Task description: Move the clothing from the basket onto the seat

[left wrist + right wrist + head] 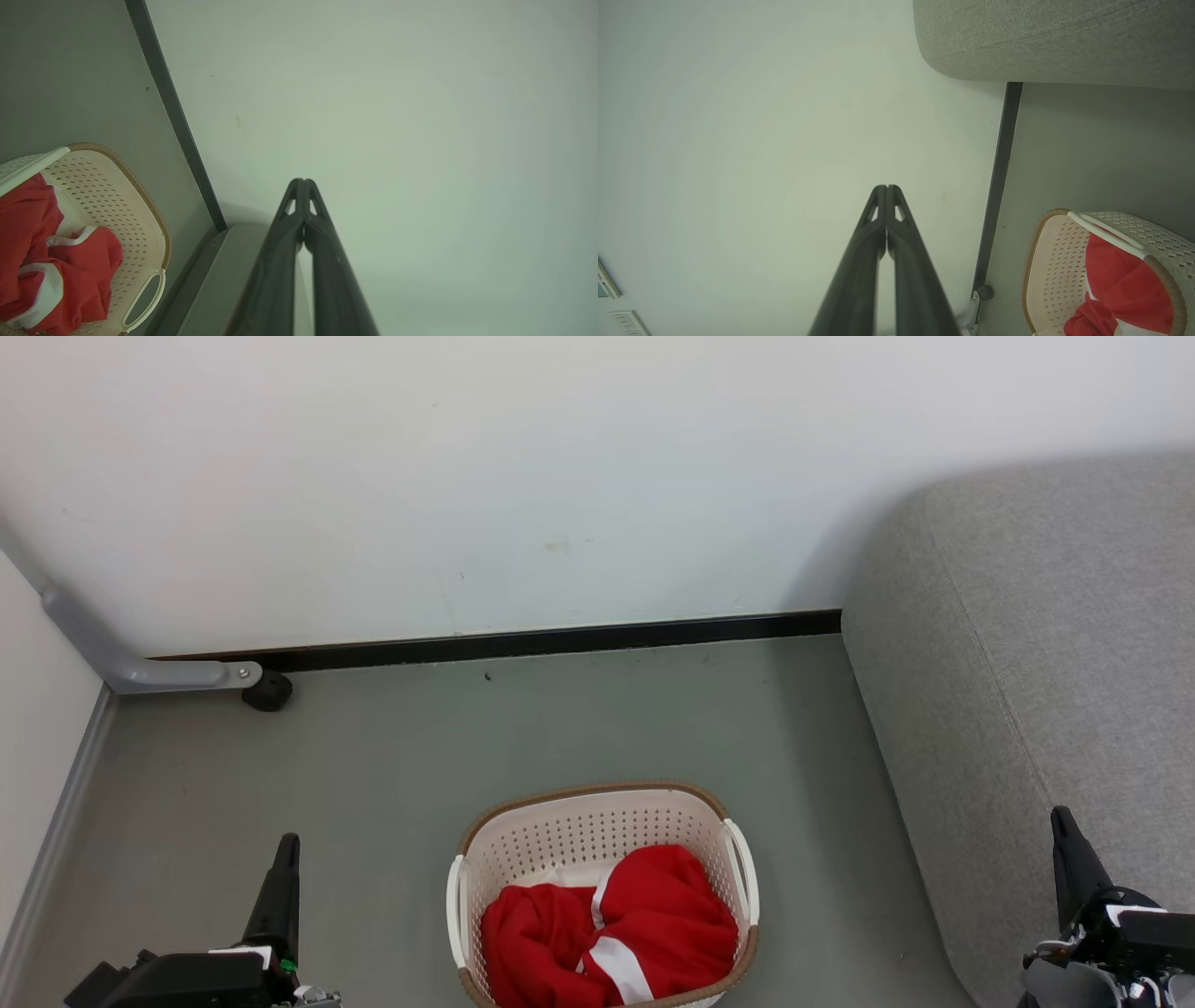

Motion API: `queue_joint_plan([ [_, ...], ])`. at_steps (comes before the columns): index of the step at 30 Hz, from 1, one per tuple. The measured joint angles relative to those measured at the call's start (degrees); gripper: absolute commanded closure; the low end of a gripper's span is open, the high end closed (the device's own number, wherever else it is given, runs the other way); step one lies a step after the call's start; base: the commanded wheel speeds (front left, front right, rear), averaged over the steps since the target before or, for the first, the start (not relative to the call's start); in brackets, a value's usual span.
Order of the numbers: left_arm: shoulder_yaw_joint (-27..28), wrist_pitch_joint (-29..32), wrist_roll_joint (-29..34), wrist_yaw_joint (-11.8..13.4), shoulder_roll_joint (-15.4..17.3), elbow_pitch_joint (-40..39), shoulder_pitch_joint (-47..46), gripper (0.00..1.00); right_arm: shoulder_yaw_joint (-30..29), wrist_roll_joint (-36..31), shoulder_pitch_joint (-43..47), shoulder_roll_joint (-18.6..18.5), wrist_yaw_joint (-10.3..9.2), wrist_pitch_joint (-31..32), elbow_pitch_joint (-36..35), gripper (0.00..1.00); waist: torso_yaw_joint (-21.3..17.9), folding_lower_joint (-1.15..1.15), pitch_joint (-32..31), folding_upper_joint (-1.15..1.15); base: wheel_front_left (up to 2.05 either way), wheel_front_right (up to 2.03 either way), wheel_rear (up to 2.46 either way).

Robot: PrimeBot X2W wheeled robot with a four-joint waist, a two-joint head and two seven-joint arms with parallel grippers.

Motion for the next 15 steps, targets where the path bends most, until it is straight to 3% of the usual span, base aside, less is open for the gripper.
queue_joint_plan([
  [15, 0.0, 0.0, 0.0, 0.0, 0.0, 0.0, 0.0, 1.0, 0.0, 0.0, 0.0, 0.0, 0.0, 0.0, 0.0, 1.0, 0.0, 0.0, 0.0, 0.0, 0.0, 0.0, 0.0],
])
